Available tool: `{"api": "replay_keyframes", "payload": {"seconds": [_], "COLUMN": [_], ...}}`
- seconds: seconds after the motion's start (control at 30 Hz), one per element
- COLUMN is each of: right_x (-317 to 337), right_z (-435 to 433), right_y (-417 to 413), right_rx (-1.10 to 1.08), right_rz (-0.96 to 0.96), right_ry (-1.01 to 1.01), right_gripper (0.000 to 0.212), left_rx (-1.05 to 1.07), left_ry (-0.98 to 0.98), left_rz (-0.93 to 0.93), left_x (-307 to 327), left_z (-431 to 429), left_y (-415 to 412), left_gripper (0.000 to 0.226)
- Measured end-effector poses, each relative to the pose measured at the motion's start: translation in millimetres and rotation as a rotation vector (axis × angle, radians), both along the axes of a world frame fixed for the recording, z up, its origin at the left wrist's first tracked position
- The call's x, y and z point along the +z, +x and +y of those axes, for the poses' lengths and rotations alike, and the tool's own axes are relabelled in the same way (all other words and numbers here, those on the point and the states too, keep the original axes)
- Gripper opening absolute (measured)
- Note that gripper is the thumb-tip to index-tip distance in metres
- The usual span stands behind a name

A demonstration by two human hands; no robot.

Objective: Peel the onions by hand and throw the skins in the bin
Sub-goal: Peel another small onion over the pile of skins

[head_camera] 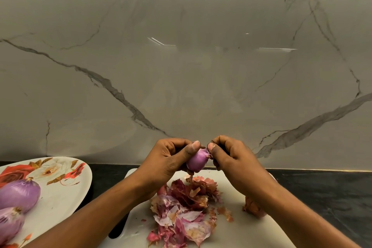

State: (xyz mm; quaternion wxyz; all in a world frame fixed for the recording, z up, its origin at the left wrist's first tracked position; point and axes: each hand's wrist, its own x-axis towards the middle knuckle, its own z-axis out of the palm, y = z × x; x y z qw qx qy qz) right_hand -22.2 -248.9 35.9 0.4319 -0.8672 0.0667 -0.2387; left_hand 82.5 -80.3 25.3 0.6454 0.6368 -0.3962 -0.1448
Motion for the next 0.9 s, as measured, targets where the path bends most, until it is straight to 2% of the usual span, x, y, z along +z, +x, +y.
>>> {"api": "replay_keyframes", "payload": {"seconds": [0.2,0.53,0.67,0.8,0.9], "right_x": [7,2,-1,1,1], "right_z": [-6,0,-1,-2,-4], "right_y": [-3,-3,-3,-5,-5], "right_rx": [-0.077,-0.023,-0.036,-0.030,-0.041], "right_rz": [-0.109,-0.069,-0.075,-0.096,-0.115], "right_ry": [0.066,-0.081,-0.085,-0.109,-0.155], "right_gripper": [0.030,0.040,0.032,0.011,0.007], "left_rx": [0.057,0.035,0.010,-0.006,-0.014], "left_ry": [-0.122,-0.164,-0.175,-0.186,-0.182], "left_rz": [0.156,0.392,0.419,0.409,0.408], "left_x": [9,11,11,12,14], "left_z": [5,3,3,3,4], "left_y": [6,7,8,7,7], "left_gripper": [0.036,0.040,0.036,0.035,0.035]}}
